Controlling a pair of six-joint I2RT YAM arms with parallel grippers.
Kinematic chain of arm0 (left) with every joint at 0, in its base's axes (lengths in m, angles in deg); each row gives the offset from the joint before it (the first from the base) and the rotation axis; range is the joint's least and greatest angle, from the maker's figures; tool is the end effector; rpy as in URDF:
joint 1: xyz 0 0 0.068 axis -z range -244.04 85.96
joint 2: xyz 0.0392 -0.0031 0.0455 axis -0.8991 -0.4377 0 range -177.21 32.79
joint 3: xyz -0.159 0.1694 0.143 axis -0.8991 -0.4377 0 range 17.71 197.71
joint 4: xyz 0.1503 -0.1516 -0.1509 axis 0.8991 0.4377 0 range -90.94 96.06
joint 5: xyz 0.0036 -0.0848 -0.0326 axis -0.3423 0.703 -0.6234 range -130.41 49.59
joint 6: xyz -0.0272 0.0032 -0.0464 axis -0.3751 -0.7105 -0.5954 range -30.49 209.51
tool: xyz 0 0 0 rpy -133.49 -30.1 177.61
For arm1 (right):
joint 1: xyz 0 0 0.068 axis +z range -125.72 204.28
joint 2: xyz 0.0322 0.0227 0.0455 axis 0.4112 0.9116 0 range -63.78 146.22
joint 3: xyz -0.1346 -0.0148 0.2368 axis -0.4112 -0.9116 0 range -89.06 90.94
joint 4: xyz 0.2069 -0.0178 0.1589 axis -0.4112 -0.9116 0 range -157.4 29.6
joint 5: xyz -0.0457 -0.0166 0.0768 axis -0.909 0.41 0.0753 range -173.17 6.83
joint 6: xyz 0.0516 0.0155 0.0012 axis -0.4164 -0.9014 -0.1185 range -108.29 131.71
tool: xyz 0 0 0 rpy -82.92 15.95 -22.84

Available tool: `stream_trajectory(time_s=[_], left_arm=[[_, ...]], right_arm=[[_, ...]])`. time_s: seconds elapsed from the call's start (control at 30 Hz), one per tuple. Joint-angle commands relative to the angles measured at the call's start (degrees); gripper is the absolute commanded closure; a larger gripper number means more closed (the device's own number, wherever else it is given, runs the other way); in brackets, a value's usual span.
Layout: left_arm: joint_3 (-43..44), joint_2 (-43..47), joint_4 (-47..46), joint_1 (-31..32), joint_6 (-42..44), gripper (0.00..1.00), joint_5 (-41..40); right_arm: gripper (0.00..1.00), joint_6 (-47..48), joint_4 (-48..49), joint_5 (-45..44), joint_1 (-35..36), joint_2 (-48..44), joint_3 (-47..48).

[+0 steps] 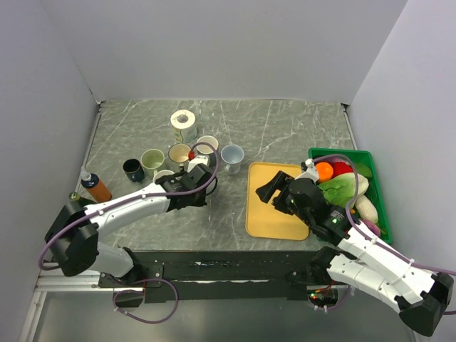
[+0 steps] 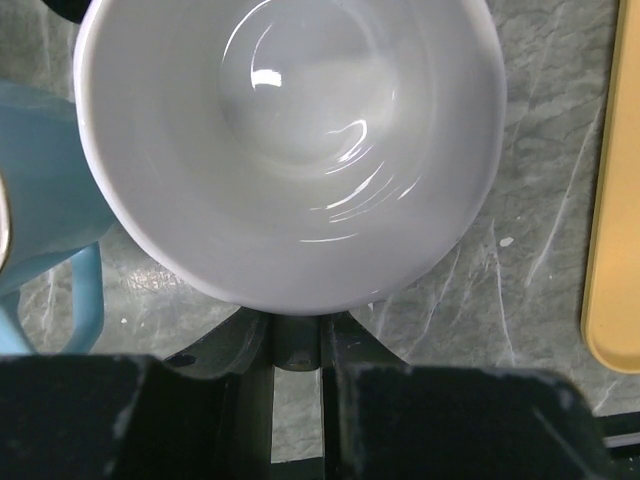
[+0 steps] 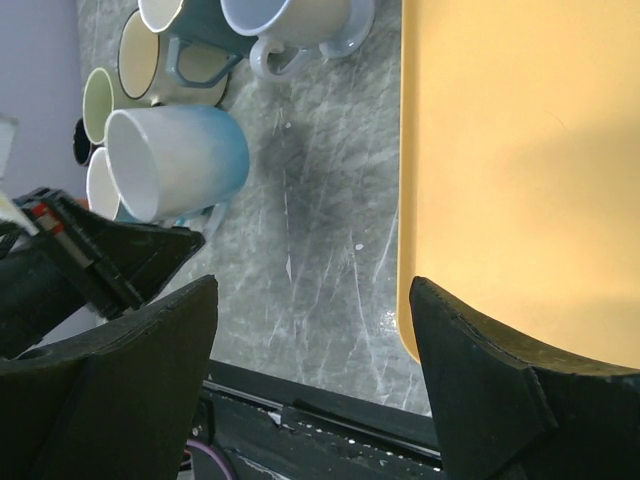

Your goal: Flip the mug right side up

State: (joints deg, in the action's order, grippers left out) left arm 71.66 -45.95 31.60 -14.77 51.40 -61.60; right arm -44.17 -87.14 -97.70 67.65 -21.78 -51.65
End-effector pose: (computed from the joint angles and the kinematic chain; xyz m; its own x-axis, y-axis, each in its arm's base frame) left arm 0.1884 -0.1992 0.2340 -0.7897 0.0352 -0.6125 0.1167 0.9887 -0.0937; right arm 0.1265 0.1072 0.2740 -0.6334 0.5042 -0.5870 0.0275 0.7728 0.6341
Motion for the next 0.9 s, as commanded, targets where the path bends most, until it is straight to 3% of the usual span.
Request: stream_trajectory(time_s=[0.0, 0.5, 0.63, 0.73, 0.77, 0.83, 0.87], left_arm=[[4.05, -2.20, -1.16, -0.06, 0.67, 0.99, -1.84], [1.86, -7.56, -4.06, -0.15, -0.39, 0.99, -0.87], [1.59, -8.45, -4.32, -0.23, -0.74, 0.91, -1.04], [1.16, -8.10, -4.50, -0.15, -0.92, 0.77, -1.31], [1.07, -7.92, -4.50, -0.15, -1.00, 0.64, -1.40], [1.15, -7.31, -4.15, -0.15, -1.09, 0.50, -1.83], [1.15, -6.87, -3.88, -0.15, -1.35, 0.35, -2.19]], right_arm=[[0.16, -0.02, -0.15, -0.51, 0.39, -0.34, 2.85], [0.14, 0.24, -0.68, 0.37, 0.31, -0.51, 3.46], [0.13, 0.24, -0.33, 1.25, 0.22, -0.69, 3.37], [0.13, 0.07, -0.50, 1.60, 0.31, -0.78, 3.55], [0.12, 0.07, -1.11, 1.52, 0.31, -0.78, 3.72], [0.08, 0.41, -1.64, 1.34, 0.22, -0.78, 4.25], [0.05, 0.77, -2.17, 1.25, 0.13, -0.86, 4.43]])
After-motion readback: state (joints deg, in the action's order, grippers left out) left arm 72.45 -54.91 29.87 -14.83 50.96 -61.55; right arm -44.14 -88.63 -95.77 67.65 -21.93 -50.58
